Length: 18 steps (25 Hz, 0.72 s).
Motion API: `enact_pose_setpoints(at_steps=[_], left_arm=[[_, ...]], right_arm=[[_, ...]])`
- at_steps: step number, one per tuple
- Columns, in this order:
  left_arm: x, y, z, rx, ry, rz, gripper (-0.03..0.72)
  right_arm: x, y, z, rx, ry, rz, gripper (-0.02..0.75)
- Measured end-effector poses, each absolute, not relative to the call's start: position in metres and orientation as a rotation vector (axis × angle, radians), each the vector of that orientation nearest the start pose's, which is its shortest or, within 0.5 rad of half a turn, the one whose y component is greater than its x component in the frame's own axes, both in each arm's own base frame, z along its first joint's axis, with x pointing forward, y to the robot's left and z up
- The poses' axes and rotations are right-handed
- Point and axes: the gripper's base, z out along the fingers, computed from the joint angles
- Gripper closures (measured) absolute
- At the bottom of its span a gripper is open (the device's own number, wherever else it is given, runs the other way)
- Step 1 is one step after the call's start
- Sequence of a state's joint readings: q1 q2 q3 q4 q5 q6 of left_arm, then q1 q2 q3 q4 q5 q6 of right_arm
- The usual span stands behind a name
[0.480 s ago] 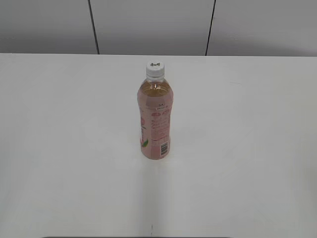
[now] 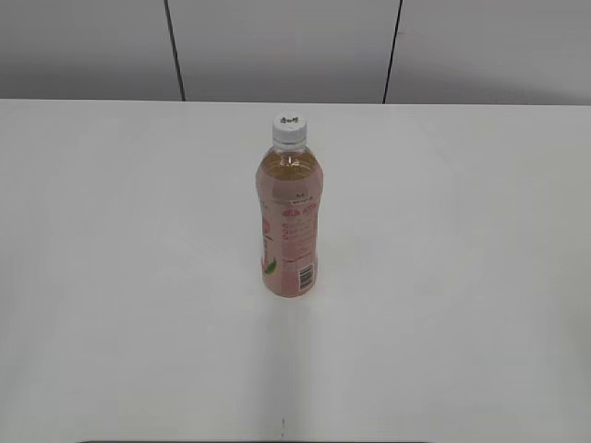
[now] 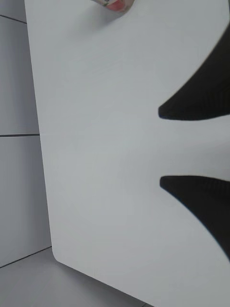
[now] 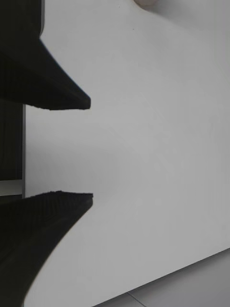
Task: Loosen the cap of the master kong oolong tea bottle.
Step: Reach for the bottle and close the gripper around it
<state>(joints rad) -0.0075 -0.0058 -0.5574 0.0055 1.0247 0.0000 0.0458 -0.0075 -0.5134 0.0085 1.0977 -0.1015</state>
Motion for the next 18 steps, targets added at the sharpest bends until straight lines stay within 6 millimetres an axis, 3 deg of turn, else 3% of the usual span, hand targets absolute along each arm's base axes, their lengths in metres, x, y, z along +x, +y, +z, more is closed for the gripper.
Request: enact_pose_setpoints(at_steps=[18], left_arm=[[-0.0117, 0.0010, 0.2960, 0.007, 1.944, 0.009, 0.446]], right_arm=[[-0.0092, 0.0003, 0.2779, -0.152, 2.055, -0.024, 0.321]])
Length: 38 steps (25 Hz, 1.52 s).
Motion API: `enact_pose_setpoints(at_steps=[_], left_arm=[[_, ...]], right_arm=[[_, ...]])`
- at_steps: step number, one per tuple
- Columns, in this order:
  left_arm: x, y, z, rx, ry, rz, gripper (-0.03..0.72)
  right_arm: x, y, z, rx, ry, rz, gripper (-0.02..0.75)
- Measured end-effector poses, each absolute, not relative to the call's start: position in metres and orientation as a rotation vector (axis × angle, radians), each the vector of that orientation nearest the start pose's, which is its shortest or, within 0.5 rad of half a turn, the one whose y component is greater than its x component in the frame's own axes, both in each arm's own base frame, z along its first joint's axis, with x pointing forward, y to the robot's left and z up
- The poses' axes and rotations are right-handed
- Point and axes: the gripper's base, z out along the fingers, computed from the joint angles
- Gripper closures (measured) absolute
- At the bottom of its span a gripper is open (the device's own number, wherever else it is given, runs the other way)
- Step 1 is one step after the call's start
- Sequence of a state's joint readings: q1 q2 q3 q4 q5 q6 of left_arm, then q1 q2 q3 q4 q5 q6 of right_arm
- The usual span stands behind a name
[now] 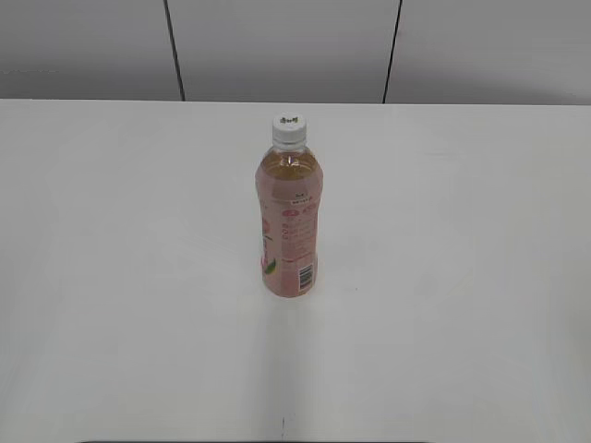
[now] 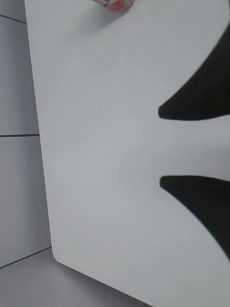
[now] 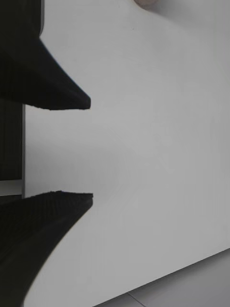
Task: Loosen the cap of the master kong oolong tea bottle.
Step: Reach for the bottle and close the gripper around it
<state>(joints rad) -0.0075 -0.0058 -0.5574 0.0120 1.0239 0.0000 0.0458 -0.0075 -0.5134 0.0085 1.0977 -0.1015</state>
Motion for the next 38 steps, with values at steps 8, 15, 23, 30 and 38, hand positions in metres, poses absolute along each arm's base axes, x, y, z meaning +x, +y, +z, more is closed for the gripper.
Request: enact_pose_setpoints(at_steps=[8, 15, 23, 30, 38], left_arm=[[-0.003, 0.001, 0.297, 0.007, 1.988, 0.009, 0.446], [0.008, -0.002, 0.321, 0.003, 1.777, -0.039, 0.446], [0.042, -0.002, 0.298, -0.009, 1.679, -0.045, 0.446], [0.078, -0.001, 0.264, -0.026, 1.591, -0.041, 0.446], [0.129, 0.000, 0.242, -0.018, 1.609, -0.016, 0.446]], right_arm=[[-0.009, 0.000, 0.278, -0.152, 2.055, -0.024, 0.321], [-0.009, 0.000, 0.278, -0.152, 2.055, -0.024, 0.321], [-0.009, 0.000, 0.278, -0.152, 2.055, -0.024, 0.321], [-0.009, 0.000, 0.278, -0.152, 2.055, -0.024, 0.321], [-0.009, 0.000, 0.278, -0.152, 2.055, -0.024, 0.321]])
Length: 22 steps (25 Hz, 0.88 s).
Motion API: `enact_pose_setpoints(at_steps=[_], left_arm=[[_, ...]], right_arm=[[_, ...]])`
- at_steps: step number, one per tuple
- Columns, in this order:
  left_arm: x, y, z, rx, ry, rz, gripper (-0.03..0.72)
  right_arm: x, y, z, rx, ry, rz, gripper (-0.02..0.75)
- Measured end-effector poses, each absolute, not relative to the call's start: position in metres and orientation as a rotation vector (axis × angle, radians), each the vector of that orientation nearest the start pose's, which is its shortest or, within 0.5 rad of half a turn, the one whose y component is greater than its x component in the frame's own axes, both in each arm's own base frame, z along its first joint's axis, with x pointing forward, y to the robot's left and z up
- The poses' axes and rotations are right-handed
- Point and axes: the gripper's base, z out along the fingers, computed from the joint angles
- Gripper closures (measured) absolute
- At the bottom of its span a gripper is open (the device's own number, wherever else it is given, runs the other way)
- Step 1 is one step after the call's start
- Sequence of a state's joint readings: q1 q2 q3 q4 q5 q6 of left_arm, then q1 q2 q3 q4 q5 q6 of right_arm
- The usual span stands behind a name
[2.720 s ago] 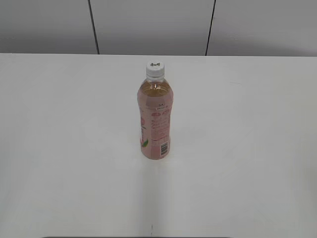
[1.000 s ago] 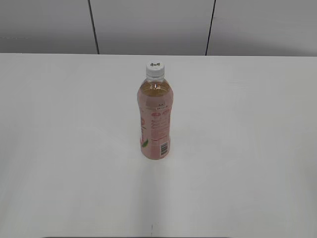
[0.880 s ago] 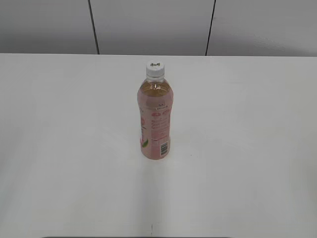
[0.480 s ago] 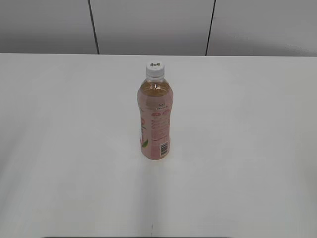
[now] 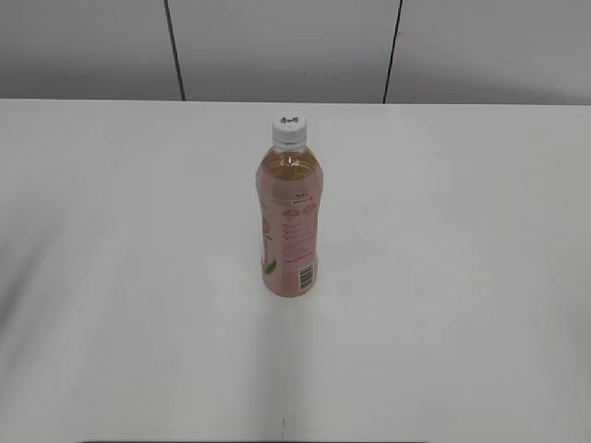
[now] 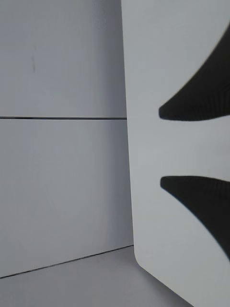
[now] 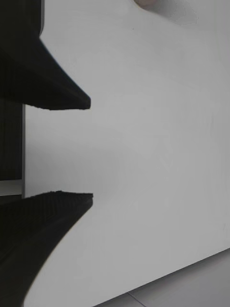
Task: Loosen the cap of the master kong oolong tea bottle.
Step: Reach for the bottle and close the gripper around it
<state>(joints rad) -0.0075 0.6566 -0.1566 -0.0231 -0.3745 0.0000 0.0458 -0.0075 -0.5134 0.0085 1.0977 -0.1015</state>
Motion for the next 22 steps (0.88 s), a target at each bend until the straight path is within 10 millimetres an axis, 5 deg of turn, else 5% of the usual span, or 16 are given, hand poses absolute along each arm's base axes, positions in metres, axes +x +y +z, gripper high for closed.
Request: enact_pose_setpoints(at_steps=[9, 17, 22], left_arm=[[0.188, -0.028, 0.194, 0.276, 1.636, -0.208, 0.446], [0.197, -0.054, 0.135, 0.519, 1.776, -0.503, 0.351], [0.202, -0.057, 0.135, 0.542, 1.757, -0.539, 0.317]], right_arm=[[-0.009, 0.000, 0.278, -0.152, 2.055, -0.024, 0.321], [-0.009, 0.000, 0.278, -0.152, 2.054, -0.024, 0.321], [-0.009, 0.000, 0.278, -0.152, 2.054, -0.024, 0.321]])
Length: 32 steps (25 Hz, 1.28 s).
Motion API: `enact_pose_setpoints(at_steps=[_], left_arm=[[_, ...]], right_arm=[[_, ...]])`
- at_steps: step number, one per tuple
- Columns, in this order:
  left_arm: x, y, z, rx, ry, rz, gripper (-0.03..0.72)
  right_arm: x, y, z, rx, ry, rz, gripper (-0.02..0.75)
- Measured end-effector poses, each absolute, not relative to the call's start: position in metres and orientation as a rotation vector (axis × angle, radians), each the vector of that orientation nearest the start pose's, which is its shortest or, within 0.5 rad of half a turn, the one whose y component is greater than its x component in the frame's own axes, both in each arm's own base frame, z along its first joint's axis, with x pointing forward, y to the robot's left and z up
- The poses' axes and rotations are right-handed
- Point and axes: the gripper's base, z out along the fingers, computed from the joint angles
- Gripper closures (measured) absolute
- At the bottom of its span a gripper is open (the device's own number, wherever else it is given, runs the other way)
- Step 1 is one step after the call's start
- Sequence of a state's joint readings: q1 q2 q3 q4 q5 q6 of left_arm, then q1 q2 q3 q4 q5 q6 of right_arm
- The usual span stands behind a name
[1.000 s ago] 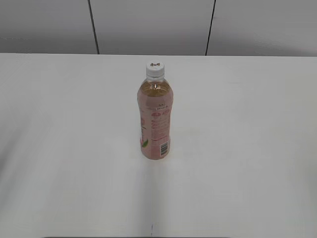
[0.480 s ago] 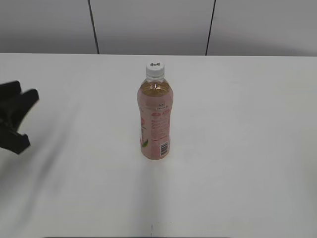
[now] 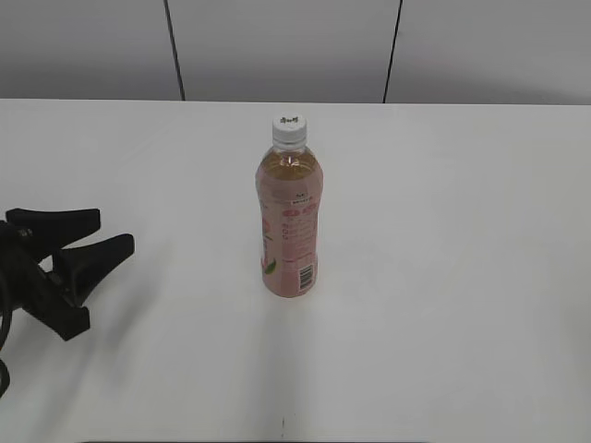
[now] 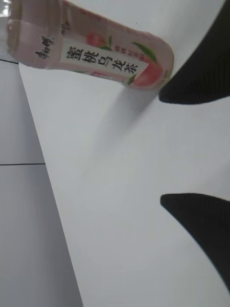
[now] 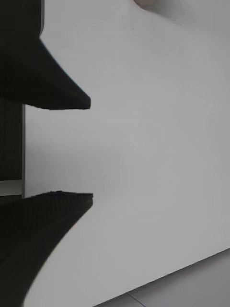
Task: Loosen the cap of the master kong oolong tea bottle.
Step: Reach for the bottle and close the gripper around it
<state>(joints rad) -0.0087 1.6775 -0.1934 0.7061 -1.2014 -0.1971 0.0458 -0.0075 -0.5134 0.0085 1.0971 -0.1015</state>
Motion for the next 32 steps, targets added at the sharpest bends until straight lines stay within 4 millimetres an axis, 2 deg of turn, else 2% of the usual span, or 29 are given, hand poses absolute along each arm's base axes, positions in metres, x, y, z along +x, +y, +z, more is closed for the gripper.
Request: enact_pose_setpoints(at_steps=[7, 9, 13, 18, 28, 32], left_arm=[[0.200, -0.063, 0.136, 0.613, 1.746, -0.621, 0.339], [0.203, -0.069, 0.139, 0.642, 1.726, -0.648, 0.311], [0.206, -0.093, 0.141, 0.736, 1.677, -0.724, 0.237], [0.211, -0.113, 0.147, 0.786, 1.618, -0.761, 0.190], [0.228, -0.117, 0.153, 0.774, 1.603, -0.716, 0.123], [0.239, -0.120, 0.145, 0.758, 1.630, -0.747, 0.116]], right_arm=[[-0.009, 0.000, 0.278, -0.152, 2.054, -0.024, 0.321], [-0.009, 0.000, 0.278, -0.152, 2.054, -0.024, 0.321], [-0.009, 0.000, 0.278, -0.152, 2.054, -0.024, 0.321], [-0.009, 0.000, 0.278, -0.152, 2.054, -0.024, 0.321], [-0.009, 0.000, 0.278, -0.152, 2.054, -0.024, 0.321], [-0.009, 0.000, 0.278, -0.152, 2.054, -0.024, 0.321]])
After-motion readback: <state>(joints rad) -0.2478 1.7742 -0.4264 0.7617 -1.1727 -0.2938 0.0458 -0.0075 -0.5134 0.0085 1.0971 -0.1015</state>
